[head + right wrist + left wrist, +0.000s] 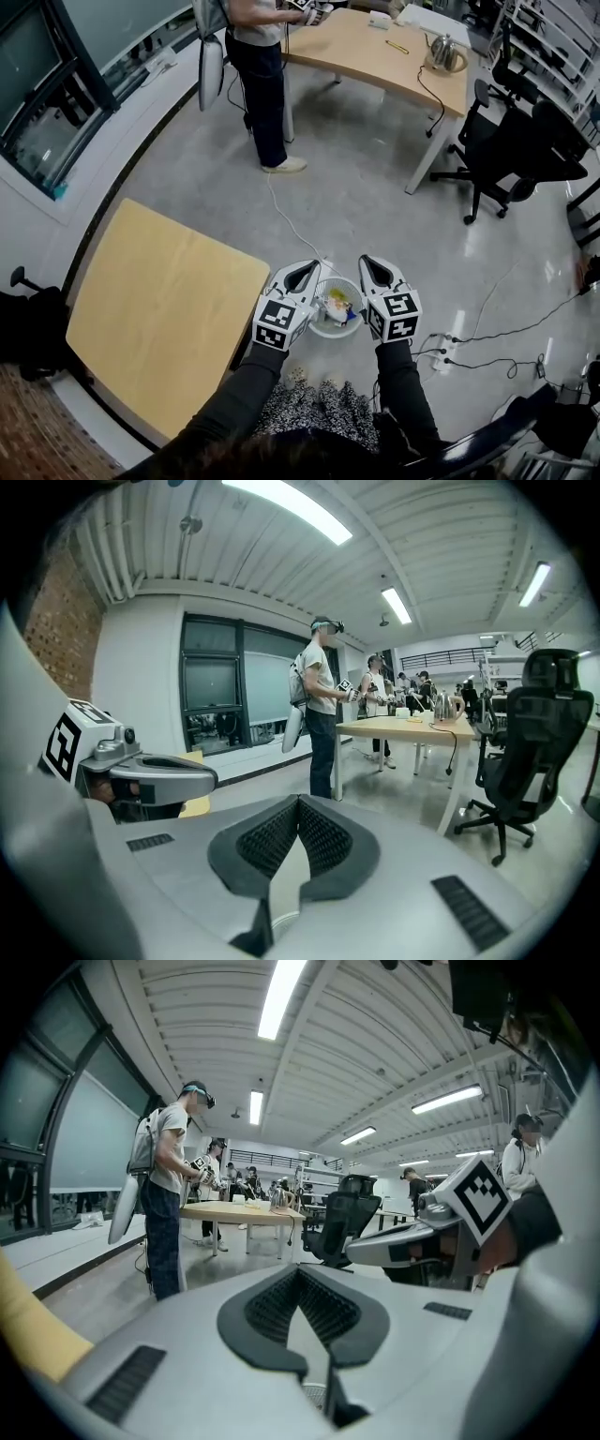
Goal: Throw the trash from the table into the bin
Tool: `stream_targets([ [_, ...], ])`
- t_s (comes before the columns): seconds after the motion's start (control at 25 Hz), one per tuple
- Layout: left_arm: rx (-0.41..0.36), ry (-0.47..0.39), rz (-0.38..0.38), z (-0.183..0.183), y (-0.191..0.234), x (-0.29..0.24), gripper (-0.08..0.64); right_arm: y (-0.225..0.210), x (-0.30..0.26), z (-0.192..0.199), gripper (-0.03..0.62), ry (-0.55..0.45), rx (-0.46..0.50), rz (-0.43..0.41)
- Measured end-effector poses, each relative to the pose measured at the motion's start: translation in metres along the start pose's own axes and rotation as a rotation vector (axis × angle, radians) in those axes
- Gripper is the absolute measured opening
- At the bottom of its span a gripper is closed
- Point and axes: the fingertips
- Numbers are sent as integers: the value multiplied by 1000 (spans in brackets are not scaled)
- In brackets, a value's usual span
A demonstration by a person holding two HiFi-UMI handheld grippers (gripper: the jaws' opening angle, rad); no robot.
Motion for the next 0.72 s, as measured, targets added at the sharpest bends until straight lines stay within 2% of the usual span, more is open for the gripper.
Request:
stream_targets([
  [0.2,-7,-17,3,-20,-4,10,-12,9,20,-22,12,-24,6,28],
  [0.4,-23,-54,1,-44,-5,17,-12,18,29,-38,12,-41,32,18],
  [0.72,-29,-108,12,-64,-7,30,-12,24,43,-65,12,-101,51,18],
])
Point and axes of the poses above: the fingertips, and each gripper's own axes: x backward along the fingers, y to its left, z out of its underside, and after that the axes turned 6 degrees about y, right-handed
